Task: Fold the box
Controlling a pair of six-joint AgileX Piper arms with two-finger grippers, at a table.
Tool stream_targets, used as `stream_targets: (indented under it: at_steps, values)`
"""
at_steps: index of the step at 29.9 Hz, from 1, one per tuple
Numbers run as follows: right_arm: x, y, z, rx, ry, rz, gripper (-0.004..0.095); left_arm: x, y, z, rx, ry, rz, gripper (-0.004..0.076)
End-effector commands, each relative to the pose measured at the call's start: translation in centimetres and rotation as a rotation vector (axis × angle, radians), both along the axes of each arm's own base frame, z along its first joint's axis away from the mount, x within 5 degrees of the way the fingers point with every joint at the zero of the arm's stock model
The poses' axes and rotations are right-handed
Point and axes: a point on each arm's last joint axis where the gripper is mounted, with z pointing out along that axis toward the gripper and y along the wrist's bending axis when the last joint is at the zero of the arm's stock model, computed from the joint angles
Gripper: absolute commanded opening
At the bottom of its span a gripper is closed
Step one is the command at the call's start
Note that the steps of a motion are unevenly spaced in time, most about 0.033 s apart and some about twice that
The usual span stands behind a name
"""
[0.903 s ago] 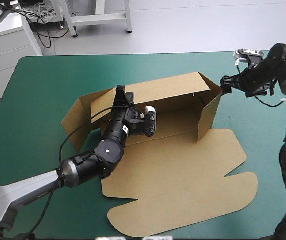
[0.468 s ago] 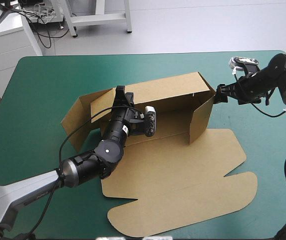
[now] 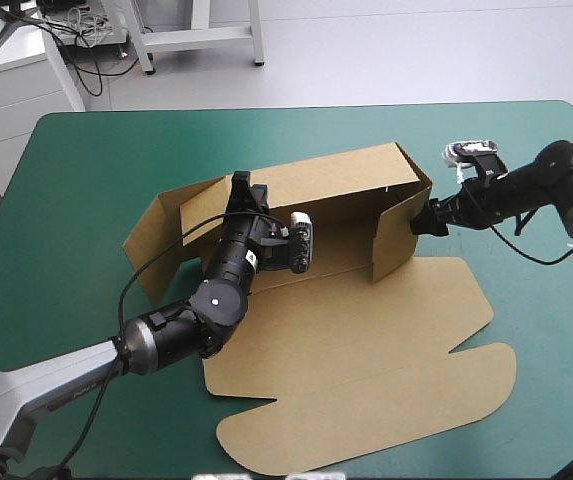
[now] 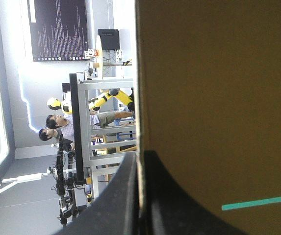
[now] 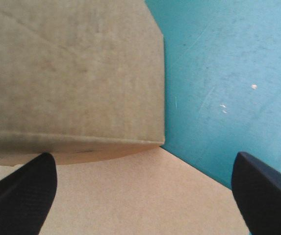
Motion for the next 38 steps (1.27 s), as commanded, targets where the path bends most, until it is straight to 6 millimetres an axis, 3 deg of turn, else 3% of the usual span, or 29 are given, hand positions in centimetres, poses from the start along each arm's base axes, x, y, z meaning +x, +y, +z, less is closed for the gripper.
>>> stream_targets:
  at_steps: [1, 11, 16, 21, 31, 38]
  values:
    - [-0.6, 0.4, 2.2, 0.045, -0.132, 0.046, 0.0876, -0.2, 0.1, 2.6, -0.001, -0.119, -0.019, -0.001]
    - [-0.1, 1.6, 2.5, 0.062, -0.3, 0.16, 0.0876, -0.2, 0.1, 2.6, -0.001, -0.119, -0.019, -0.001]
    - [-0.1, 3.1, 1.3, 0.033, -0.31, 0.158, 0.0876, -0.2, 0.1, 2.6, -0.001, -0.119, -0.019, -0.001]
    - [-1.0, 4.0, 0.5, 0.004, -0.356, 0.102, 0.0876, -0.2, 0.1, 2.6, -0.001, -0.119, -0.019, -0.001]
    - [-2.6, 3.8, -0.2, 0.044, -0.509, -0.034, 0.0876, -0.2, 0.1, 2.5, -0.001, -0.116, -0.026, -0.001]
    - [-2.7, 5.6, -0.8, 0.013, -0.57, -0.049, 0.0846, -0.3, -0.1, 2.5, -0.02, -0.105, -0.036, -0.001]
